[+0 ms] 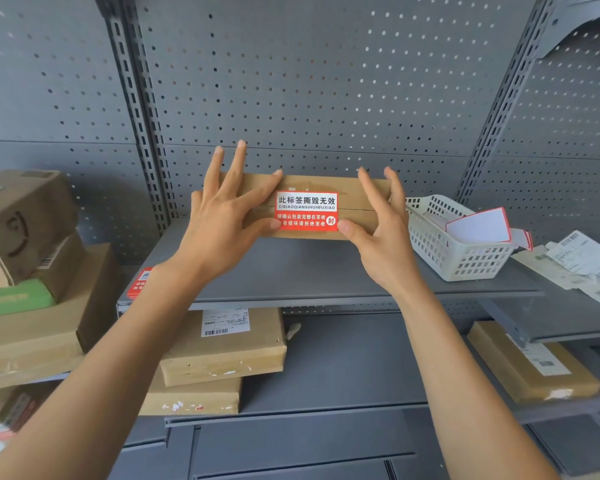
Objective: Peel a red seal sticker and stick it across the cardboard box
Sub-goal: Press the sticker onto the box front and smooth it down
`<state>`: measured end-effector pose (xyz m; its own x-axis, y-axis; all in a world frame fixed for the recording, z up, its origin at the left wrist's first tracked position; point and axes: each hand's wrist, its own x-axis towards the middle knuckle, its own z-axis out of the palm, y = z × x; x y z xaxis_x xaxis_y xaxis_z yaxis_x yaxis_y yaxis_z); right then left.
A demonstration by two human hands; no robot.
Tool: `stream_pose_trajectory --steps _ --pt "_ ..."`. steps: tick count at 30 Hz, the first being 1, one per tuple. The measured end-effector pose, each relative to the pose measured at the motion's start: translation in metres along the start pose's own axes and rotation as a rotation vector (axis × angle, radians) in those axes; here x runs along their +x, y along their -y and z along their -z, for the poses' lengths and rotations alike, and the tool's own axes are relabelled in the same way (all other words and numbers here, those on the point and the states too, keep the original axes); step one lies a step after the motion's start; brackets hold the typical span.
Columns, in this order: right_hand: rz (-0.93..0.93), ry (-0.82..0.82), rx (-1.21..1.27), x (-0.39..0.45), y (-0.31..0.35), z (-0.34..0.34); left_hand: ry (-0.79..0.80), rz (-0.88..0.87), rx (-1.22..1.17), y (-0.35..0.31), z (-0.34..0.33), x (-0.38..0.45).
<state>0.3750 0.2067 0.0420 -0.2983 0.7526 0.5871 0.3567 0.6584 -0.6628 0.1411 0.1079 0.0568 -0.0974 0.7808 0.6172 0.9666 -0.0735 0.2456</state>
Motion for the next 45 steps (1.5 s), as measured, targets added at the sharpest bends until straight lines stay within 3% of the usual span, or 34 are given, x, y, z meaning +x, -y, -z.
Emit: stream_pose_trajectory --steps 11,26,29,34,45 --pt "-0.074 -0.073 -0.064 -0.005 0.014 -0.016 -0.116 0.07 0.09 -0.018 -0.015 -0.002" --pt "-0.076 0.025 0.014 -0.003 0.001 -0.002 0.008 -0.015 0.021 0.002 -0.01 -0.003" --pt "-0.13 -0.051 0.052 -0.005 0.011 -0.011 -0.067 0.064 -0.041 -0.009 -0.013 -0.003" --pt "-0.212 -0.244 -0.109 -0.006 0.031 -0.039 -0.231 0.371 -0.105 -0.039 -0.032 0.005" --pt "-0.172 -0.248 -0.026 -0.003 0.013 -0.034 -0.244 0.278 -0.027 -0.028 -0.042 0.003"
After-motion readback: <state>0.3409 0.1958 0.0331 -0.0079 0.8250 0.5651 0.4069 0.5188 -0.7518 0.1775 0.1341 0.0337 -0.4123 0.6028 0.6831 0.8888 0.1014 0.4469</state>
